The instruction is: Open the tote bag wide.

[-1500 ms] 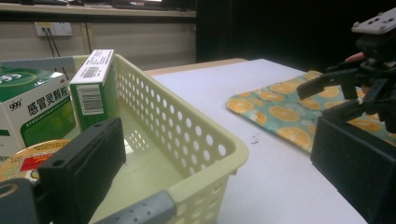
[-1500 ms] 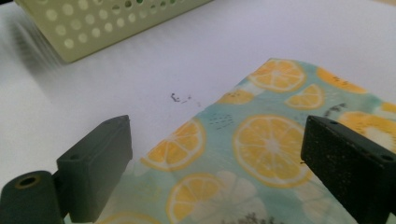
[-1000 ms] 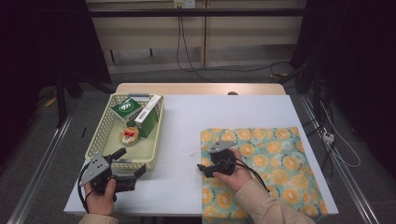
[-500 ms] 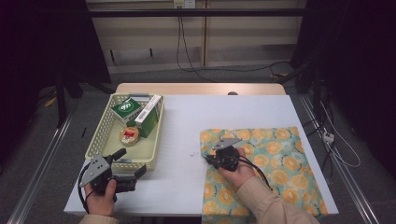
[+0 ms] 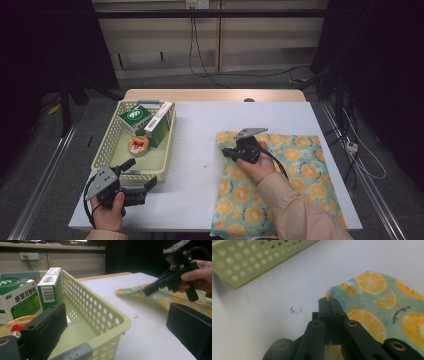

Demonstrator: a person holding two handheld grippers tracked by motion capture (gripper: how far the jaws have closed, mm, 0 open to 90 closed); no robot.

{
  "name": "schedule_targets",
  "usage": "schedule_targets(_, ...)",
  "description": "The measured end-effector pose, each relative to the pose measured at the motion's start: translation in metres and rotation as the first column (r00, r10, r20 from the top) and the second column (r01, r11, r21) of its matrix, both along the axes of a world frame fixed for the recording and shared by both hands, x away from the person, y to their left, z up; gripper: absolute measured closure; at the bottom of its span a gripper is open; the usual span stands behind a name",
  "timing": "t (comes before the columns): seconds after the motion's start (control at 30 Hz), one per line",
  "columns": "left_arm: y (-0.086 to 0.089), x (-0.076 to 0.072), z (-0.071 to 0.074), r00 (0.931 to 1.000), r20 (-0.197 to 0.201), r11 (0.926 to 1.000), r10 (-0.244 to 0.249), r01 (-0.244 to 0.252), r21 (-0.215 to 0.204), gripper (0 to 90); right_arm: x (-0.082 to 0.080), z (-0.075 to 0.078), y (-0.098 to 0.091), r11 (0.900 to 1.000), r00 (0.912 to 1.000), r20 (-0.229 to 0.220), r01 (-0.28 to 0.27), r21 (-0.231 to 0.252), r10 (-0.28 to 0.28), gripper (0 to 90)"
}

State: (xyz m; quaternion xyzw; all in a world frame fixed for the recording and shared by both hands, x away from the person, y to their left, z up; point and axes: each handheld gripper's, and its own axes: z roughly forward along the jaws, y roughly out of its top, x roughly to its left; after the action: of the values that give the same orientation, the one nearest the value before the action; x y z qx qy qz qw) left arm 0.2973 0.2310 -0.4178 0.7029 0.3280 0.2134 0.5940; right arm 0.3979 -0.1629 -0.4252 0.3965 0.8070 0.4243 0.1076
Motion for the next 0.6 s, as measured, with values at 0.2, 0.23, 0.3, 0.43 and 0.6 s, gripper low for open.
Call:
schedule_targets(0.2,0.001,0.000,0.002,1.0000,0.004,1.0000,-0.002,0.002,-0.007,3.1,0.026,0.008,-0.001,0.9987,0.9994,0.004,0.033,0.038,-0.033,90.0)
schedule_targets(0.23,0.000,0.000,0.002,1.0000,0.000,0.9999,-0.001,0.001,-0.015,3.1,0.030,0.009,0.000,0.9987,0.9993,0.011,0.035,0.037,-0.036,90.0)
schedule_targets(0.3,-0.001,0.001,0.002,1.0000,-0.004,0.9998,-0.005,0.005,-0.020,3.0,0.040,0.010,0.004,0.9981,0.9991,0.005,0.041,0.046,-0.042,90.0)
schedule_targets(0.43,-0.004,0.002,0.004,0.9999,-0.001,0.9997,-0.015,0.015,-0.018,3.1,0.060,0.015,0.018,0.9981,0.9988,0.025,0.042,0.046,-0.043,90.0)
schedule_targets(0.6,-0.006,0.001,0.006,0.9998,0.003,0.9998,-0.018,0.018,-0.009,3.1,0.092,0.021,0.041,0.9953,0.9975,0.036,0.059,0.077,-0.062,90.0)
